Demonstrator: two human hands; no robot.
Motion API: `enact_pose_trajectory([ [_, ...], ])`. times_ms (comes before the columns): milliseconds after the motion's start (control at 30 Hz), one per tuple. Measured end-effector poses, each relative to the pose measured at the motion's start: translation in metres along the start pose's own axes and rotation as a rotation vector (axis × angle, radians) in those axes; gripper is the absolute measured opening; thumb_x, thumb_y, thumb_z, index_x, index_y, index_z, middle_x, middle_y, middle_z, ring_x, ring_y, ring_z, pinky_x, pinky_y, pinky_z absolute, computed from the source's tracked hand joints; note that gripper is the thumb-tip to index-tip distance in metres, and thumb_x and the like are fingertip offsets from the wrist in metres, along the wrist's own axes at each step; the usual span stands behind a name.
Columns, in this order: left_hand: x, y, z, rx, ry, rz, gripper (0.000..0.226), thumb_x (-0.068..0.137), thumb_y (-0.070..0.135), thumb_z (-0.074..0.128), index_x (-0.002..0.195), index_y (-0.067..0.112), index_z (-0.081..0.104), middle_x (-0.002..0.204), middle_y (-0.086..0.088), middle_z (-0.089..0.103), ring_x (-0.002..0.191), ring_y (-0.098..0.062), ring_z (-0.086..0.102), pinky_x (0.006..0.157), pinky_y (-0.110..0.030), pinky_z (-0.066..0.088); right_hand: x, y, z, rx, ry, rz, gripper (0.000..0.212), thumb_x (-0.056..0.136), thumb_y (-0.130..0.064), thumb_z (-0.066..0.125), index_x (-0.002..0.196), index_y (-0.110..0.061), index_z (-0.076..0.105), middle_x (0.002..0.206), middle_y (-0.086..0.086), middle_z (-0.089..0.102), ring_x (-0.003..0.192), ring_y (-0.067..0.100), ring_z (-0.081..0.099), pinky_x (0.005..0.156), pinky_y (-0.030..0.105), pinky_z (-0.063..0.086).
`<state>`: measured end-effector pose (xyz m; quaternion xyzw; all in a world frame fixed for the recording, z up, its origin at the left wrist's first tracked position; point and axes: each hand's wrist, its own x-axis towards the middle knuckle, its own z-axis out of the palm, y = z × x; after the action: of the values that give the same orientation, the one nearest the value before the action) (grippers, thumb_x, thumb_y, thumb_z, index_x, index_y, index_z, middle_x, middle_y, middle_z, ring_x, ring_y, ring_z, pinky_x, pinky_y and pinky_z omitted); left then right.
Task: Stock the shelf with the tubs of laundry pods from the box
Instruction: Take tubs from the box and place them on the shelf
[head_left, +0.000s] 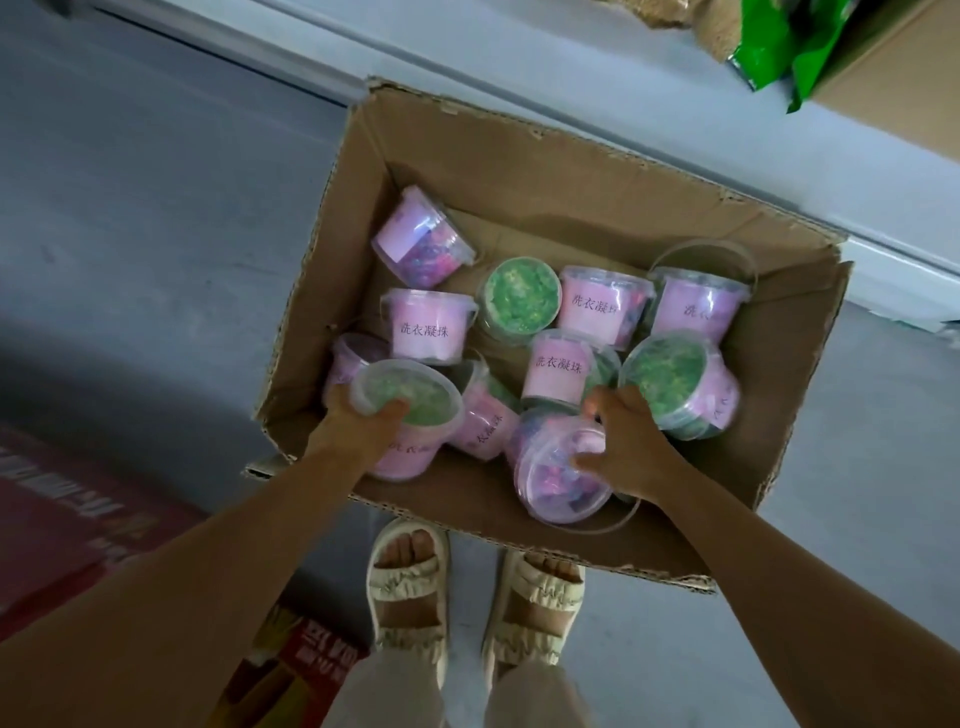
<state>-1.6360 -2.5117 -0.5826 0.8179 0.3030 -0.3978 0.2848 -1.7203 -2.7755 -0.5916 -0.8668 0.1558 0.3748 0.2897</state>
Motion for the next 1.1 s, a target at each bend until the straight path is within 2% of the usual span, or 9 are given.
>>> enact_pose_trajectory([
  [133,-0.009,-0.003,0.003,-0.084,0.035,0.001,0.074,0.08,0.045,0.066,0.139,0.019,0.031,0.131,-0.016,0.051,0.115,-0.037,0.053,0.098,-0.049,0.045,0.011,-0.014,-0.015,0.003,-0.051,-0.053,0.047,0.061,-0.026,0.086,0.076,-0.018,0.042,0.089,0.005,0.045,0.08,0.02,0.044,0.054,0.024,0.029],
  [333,-0.028,0.005,0.002,-0.163,0.034,-0.006,0.066,0.082,0.044,0.063,0.135,0.019,0.033,0.125,-0.012,0.053,0.11,-0.034,0.054,0.096,-0.047,0.047,-0.004,-0.017,-0.037,0.028,-0.138,-0.053,0.042,0.064,-0.024,0.083,0.065,-0.023,0.042,0.07,-0.006,0.046,0.063,0.008,0.042,0.055,0.025,0.03],
  [500,-0.041,0.015,-0.01,-0.171,0.028,0.082,0.062,0.083,0.045,0.061,0.134,0.021,0.034,0.123,-0.01,0.055,0.107,-0.032,0.056,0.093,-0.048,0.049,-0.017,-0.024,-0.051,0.205,-0.067,-0.019,0.028,0.067,-0.017,0.08,0.066,-0.009,0.053,0.102,-0.001,0.054,0.097,0.015,0.051,0.081,0.028,0.037],
  [633,-0.047,0.027,-0.015,-0.225,0.027,0.146,0.064,0.077,0.049,0.063,0.129,0.022,0.038,0.122,-0.007,0.056,0.109,-0.029,0.056,0.096,-0.047,0.047,-0.012,-0.025,-0.065,0.475,0.041,0.155,0.038,0.07,-0.012,0.077,0.058,-0.014,0.041,0.061,0.004,0.042,0.056,0.015,0.04,0.056,0.027,0.034],
  [733,-0.046,0.034,-0.012,-0.262,0.013,0.189,0.053,0.085,0.039,0.063,0.129,0.019,0.04,0.115,-0.003,0.056,0.111,-0.026,0.055,0.099,-0.045,0.045,-0.003,-0.024,-0.064,0.584,0.045,0.234,0.029,0.072,-0.015,0.076,0.074,-0.015,0.047,0.074,0.003,0.047,0.069,0.016,0.046,0.06,0.028,0.039],
  [833,-0.05,0.038,-0.01,-0.27,0.017,0.245,0.051,0.087,0.035,0.061,0.13,0.016,0.04,0.113,-0.001,0.056,0.11,-0.023,0.055,0.1,-0.042,0.045,-0.003,-0.031,-0.058,0.778,0.071,0.302,0.05,0.067,-0.025,0.077,0.11,-0.018,0.051,0.111,0.004,0.054,0.1,0.022,0.056,0.088,0.04,0.05],
  [900,-0.057,0.041,-0.013,-0.283,0.041,0.269,0.048,0.088,0.034,0.06,0.128,0.016,0.042,0.112,0.0,0.056,0.105,-0.02,0.055,0.099,-0.039,0.046,-0.009,-0.033,-0.059,0.879,0.067,0.327,0.055,0.06,-0.038,0.074,0.11,-0.022,0.056,0.118,0.004,0.059,0.103,0.024,0.06,0.093,0.045,0.05],
  [1033,-0.083,0.053,-0.035,-0.293,0.068,0.291,0.045,0.088,0.04,0.059,0.124,0.018,0.044,0.112,0.002,0.055,0.102,-0.019,0.055,0.091,-0.041,0.051,-0.042,-0.05,-0.084,1.099,0.131,0.331,0.009,0.086,-0.026,0.059,0.095,-0.024,0.058,0.111,0.008,0.064,0.102,0.025,0.061,0.093,0.041,0.049],
  [1100,-0.102,0.064,-0.051,-0.307,0.075,0.321,0.045,0.088,0.041,0.058,0.123,0.015,0.045,0.115,-0.001,0.057,0.104,-0.02,0.057,0.083,-0.038,0.053,-0.064,-0.06,-0.104,1.207,0.172,0.346,0.017,0.087,-0.027,0.058,0.103,-0.023,0.059,0.113,0.009,0.063,0.104,0.026,0.061,0.093,0.041,0.049],
])
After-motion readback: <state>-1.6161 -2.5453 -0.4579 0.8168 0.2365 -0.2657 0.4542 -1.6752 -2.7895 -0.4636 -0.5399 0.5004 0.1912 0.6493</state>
